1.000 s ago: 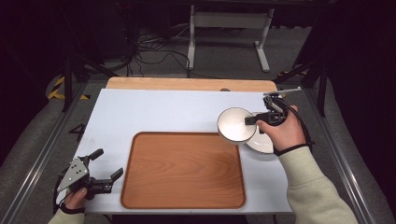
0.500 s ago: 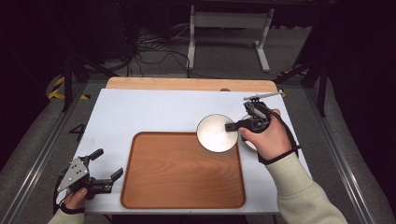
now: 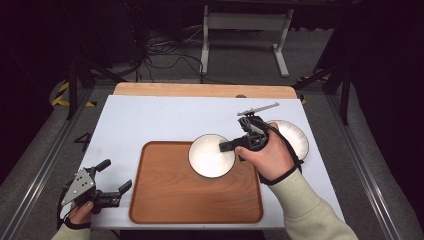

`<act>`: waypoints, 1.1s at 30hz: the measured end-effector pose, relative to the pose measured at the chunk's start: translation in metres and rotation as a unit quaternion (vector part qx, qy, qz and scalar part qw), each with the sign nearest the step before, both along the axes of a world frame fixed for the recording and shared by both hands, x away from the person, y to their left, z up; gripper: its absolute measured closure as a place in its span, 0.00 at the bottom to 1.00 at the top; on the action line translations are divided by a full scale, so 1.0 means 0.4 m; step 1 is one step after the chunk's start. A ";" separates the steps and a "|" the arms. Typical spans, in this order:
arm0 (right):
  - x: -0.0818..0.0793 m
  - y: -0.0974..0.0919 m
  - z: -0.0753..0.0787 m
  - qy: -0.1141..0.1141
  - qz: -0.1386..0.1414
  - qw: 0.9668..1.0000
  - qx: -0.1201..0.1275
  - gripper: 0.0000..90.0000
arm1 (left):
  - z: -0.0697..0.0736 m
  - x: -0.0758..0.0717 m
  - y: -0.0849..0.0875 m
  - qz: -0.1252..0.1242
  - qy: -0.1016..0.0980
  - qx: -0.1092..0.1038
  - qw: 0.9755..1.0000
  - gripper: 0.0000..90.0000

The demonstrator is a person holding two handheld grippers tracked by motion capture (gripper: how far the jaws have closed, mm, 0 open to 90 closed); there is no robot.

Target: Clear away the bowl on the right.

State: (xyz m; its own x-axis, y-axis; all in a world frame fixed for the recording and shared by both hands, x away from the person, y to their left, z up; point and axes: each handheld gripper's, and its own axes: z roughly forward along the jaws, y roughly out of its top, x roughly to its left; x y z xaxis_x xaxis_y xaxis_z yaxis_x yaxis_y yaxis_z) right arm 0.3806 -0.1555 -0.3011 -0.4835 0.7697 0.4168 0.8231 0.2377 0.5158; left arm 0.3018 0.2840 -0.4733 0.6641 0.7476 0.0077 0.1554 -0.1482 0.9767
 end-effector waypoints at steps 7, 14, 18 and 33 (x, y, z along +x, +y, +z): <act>-0.011 0.036 -0.012 0.004 0.020 1.000 0.006 0.86 | 0.000 0.001 0.000 -0.001 -0.001 0.000 1.000 0.00; -0.014 0.062 -0.046 0.013 0.029 0.999 0.022 0.86 | 0.000 0.000 0.000 -0.001 -0.001 0.001 1.000 0.00; -0.014 0.073 -0.079 0.018 0.027 0.999 0.024 0.86 | 0.000 0.000 0.000 -0.001 -0.001 0.000 1.000 0.00; -0.003 0.096 -0.198 0.048 0.012 0.999 0.020 0.85 | 0.000 0.001 0.000 -0.001 -0.001 -0.001 1.000 0.00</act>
